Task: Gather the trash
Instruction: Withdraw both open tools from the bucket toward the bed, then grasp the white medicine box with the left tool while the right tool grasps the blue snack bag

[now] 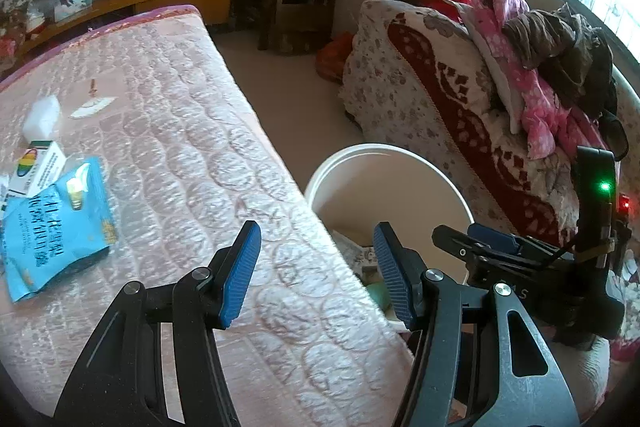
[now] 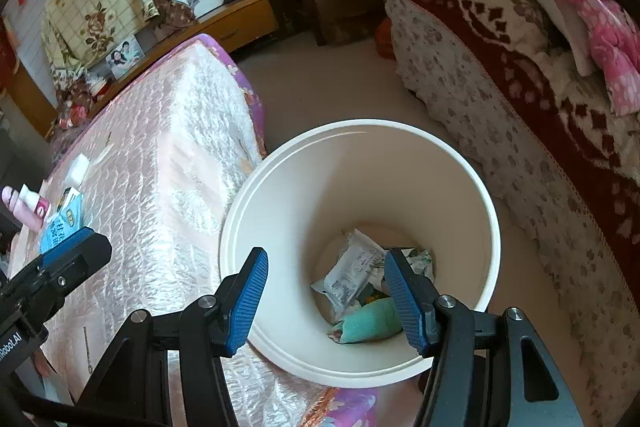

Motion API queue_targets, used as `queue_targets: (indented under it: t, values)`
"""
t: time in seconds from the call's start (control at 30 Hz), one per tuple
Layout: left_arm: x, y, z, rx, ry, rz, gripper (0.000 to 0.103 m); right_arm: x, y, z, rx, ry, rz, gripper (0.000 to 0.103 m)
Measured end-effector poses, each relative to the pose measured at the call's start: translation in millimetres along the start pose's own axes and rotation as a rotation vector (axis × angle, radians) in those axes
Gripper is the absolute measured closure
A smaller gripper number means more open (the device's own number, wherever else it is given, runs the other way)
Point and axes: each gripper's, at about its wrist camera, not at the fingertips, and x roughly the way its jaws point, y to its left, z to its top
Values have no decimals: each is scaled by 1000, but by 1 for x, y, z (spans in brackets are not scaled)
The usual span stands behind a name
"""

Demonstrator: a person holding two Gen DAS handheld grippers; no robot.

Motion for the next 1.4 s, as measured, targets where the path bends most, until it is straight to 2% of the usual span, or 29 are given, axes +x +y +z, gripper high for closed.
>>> queue_targets:
  t: [0.23,0.37,0.43,0.47,0.53,0.83,1.03,1.23,1.4]
  values:
    - [-22,28,-4,-34,-17,28,46,-6,30,0,-65,-4,23,45]
    - [-40,57,-7,-71,-28,59,46,-7,53,-2,-110,-2,45,44]
    - [-50,75,-10,-94,-35,85,46,-7,68,-3,-129,3,70,43]
    - [-54,83,-11,-105,-36,96,46,-6,74,-4,-138,5,78,36]
    - [-66,106,-15,-135,-43,123,46,-4,93,-6,-169,6,94,28]
    - [-103,204,-33,-268,-58,278,46,-3,167,-10,-305,3,159,28]
    - [-99,245,-42,-333,-18,323,46,6,219,-3,-388,7,196,28]
    - [-80,252,-38,-327,-2,335,46,19,262,12,-436,10,211,27]
    - [-71,263,-37,-320,28,380,46,34,294,26,-454,19,226,27]
